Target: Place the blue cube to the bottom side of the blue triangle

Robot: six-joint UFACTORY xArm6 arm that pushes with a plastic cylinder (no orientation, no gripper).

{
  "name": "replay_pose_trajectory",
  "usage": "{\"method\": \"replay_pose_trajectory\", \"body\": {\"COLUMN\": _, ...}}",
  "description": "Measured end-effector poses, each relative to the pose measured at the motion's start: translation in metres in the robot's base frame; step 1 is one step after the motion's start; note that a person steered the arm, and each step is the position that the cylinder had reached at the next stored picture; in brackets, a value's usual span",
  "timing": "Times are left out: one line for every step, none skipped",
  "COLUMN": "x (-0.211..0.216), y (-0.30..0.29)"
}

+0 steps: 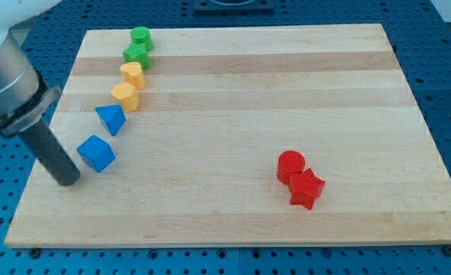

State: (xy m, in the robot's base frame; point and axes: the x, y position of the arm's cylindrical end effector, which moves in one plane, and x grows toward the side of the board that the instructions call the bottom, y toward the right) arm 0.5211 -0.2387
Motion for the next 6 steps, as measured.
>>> {"method": "replay_pose_trajectory", "body": {"x": -0.019, "y": 0.009}}
{"method": "replay_pose_trajectory", "body": {"x": -0.023, "y": 0.009}}
{"method": "replay_pose_trajectory", "body": {"x": 0.001, "y": 0.011}}
{"method": "replay_pose_trajectory", "body": {"x": 0.013, "y": 0.029}}
{"method": "replay_pose_trajectory", "body": {"x": 0.01, "y": 0.028}}
{"method": "replay_pose_trajectory", "body": {"x": 0.003, "y": 0.028}}
